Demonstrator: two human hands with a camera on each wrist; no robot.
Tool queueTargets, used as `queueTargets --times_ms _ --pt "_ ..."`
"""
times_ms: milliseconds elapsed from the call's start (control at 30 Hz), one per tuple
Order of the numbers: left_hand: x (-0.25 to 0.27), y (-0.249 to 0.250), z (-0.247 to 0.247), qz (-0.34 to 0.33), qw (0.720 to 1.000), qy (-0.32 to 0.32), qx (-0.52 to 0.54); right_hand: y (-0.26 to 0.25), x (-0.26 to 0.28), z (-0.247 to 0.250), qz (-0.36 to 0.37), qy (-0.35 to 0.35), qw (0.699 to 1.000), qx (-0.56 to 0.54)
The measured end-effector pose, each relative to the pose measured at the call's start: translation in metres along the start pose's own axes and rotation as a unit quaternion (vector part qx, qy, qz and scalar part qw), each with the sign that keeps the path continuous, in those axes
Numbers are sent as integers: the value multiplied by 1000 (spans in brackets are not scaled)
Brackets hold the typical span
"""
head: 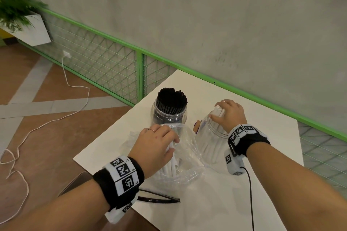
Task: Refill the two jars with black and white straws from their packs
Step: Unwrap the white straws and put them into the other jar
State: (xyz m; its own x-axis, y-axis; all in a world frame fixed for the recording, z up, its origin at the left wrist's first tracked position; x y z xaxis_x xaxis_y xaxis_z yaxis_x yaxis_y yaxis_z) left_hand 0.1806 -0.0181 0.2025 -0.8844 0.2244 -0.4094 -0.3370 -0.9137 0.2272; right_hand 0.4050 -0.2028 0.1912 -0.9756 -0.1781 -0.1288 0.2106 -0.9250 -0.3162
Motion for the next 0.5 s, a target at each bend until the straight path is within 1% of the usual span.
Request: queueTargets --times_ms 33,100,233,267,367,400,433,500 --pt "0 0 0 -1 1000 0 0 1 -2 -1 9 -11 1000 5" --pt "0 0 0 -4 1000 0 0 3 -5 0 14 -7 1000 -4" --pt "0 -1 -1 -7 1000 -2 -1 2 1 11 31 64 995 -63" --pt "0 -1 0 -7 1000 -1 -1 3 3 12 22 61 996 -57" --pt "1 -2 -1 -8 1000 2 -1 10 8 7 -21 12 1000 6" --pt "1 -2 -1 -9 1000 2 -2 11 10 7 -30 5 999 12" --pt "1 -2 -1 -9 1000 1 -3 11 12 10 -35 7 999 5" --pt "1 -3 -2 -12 1000 1 -5 6 18 21 -32 35 998 -34"
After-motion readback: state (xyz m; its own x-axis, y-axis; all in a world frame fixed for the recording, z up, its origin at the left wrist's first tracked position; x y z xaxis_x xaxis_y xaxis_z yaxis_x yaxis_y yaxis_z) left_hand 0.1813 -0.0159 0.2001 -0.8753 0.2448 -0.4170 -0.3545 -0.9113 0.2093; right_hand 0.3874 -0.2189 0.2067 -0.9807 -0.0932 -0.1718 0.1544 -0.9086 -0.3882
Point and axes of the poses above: each hand's wrist, its own x-axis away from the middle knuckle, its own z-axis out of the back of the hand, y = z × x, the point moved 6 cm from there along -x, towards the middle knuckle, and after that the axes turned 11 degrees about -z, right-handed, at the moved point
